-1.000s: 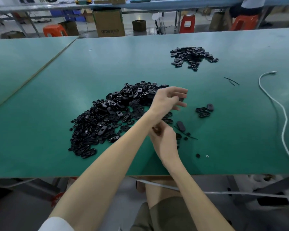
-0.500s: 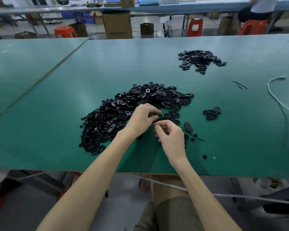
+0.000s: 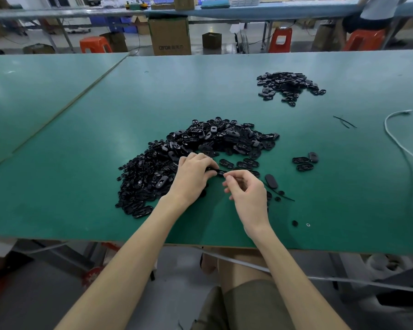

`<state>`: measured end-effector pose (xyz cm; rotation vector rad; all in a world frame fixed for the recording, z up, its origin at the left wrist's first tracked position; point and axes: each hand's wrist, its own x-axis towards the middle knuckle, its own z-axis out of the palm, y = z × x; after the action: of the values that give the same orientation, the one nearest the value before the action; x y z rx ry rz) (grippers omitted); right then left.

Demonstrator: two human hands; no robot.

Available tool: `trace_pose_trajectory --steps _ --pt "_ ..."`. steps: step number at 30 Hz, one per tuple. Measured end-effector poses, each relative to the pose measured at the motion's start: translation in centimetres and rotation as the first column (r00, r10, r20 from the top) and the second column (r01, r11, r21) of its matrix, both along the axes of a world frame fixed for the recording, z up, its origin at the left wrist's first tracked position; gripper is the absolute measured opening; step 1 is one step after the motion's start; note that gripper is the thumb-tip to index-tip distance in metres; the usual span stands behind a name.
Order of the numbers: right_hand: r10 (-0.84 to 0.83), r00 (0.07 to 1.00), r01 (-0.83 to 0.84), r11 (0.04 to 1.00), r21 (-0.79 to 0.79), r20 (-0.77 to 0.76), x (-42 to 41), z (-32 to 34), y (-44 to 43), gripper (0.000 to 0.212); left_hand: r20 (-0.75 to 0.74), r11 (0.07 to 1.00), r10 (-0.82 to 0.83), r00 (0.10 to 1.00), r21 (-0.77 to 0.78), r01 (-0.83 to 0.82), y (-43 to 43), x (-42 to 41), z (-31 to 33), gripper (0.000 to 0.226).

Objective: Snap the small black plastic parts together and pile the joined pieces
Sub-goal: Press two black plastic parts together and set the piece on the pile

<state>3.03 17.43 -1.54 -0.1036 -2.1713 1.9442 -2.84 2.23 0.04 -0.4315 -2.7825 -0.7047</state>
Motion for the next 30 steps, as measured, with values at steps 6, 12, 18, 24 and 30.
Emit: trace_pose_trajectory --steps 6,12,18,24,30 --pt "-0.037 0.999 0.034 0.995 -0.097 -0.023 -0.1 0.2 0.3 0.023 0.002 0.989 0.019 1.0 0.147 -0.02 0.1 0.3 0.1 0.013" --pt "-0.014 0.999 0.011 0.996 -0.093 -0.029 -0.2 0.2 0.1 0.019 0.084 0.96 -0.069 0.994 0.277 0.044 -0.4 0.7 0.9 0.011" --pt "0.01 1.0 -0.012 0.996 -0.086 -0.013 -0.3 -0.1 0.0 0.008 0.151 0.964 -0.136 0.979 0.247 0.096 -1.6 1.0 2.0 0.011" --pt "0.043 0.999 -0.043 0.997 -0.069 -0.004 -0.4 -0.2 -0.1 0.008 0.121 0.954 -0.166 0.979 0.27 0.128 -2.7 1.1 3.8 0.007" --pt "0.0 1.0 0.0 0.993 -0.12 -0.002 -0.4 -0.2 0.0 0.01 0.18 0.995 -0.092 0.979 0.047 0.085 -3.9 1.0 3.6 0.008"
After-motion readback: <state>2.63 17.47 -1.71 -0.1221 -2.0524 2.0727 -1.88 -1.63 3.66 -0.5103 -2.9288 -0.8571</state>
